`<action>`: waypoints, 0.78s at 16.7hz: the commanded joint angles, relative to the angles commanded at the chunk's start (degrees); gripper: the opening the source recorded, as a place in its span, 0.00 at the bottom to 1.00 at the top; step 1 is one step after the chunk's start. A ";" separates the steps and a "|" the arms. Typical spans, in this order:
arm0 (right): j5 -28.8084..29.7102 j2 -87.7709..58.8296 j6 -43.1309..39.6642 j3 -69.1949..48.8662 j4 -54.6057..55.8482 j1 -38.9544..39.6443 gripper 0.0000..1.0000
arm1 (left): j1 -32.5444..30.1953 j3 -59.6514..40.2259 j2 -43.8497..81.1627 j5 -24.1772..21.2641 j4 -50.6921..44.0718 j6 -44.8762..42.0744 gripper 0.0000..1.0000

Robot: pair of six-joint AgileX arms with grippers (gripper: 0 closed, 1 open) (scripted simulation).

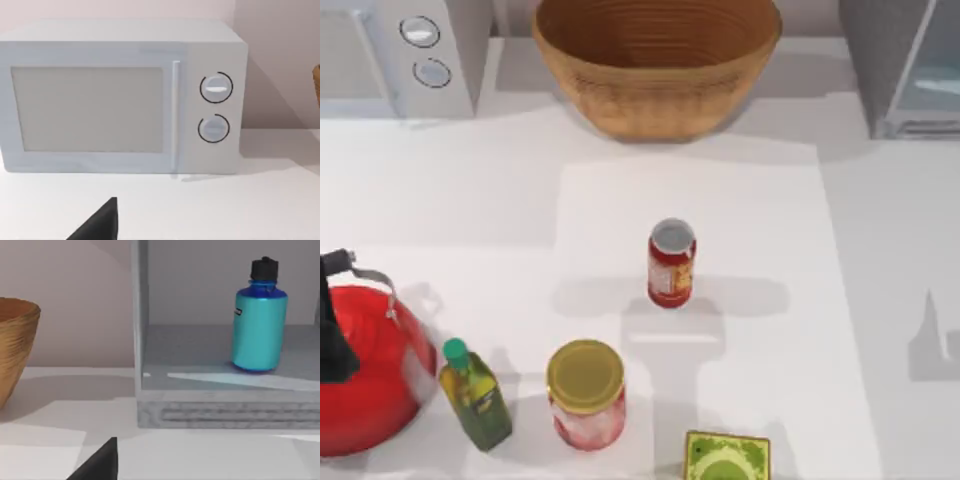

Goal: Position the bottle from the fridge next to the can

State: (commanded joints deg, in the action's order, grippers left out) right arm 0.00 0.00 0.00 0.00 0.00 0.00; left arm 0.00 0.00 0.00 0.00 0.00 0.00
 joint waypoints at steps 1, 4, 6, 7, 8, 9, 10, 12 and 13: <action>0.00 0.00 0.00 0.00 0.00 0.00 1.00 | 0.00 0.00 0.00 0.00 0.00 0.00 1.00; -0.13 -1.75 -0.03 -1.37 1.51 -0.38 1.00 | 0.00 0.00 0.00 0.00 0.00 0.00 1.00; -0.53 -5.95 -0.05 -4.29 4.74 -1.11 1.00 | 0.00 0.00 0.00 0.00 0.00 0.00 1.00; -0.85 -8.97 -0.05 -6.18 6.84 -1.57 1.00 | 0.00 0.00 0.00 0.00 0.00 0.00 1.00; -1.24 -12.59 -0.05 -8.30 9.20 -2.06 1.00 | 0.00 0.00 0.00 0.00 0.00 0.00 1.00; -1.69 -16.82 -0.03 -10.59 11.76 -2.58 1.00 | 0.00 0.00 0.00 0.00 0.00 0.00 1.00; -2.20 -21.65 0.00 -13.03 14.49 -3.13 1.00 | 0.00 0.00 0.00 0.00 0.00 0.00 1.00; -3.35 -32.86 0.08 -18.24 20.34 -4.31 1.00 | 0.00 0.00 0.00 0.00 0.00 0.00 1.00; -3.97 -39.09 0.13 -20.97 23.40 -4.92 1.00 | 0.00 0.00 0.00 0.00 0.00 0.00 1.00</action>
State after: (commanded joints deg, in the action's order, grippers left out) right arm -3.97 -39.09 0.13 -20.97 23.40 -4.92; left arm 0.00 0.00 0.00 0.00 0.00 0.00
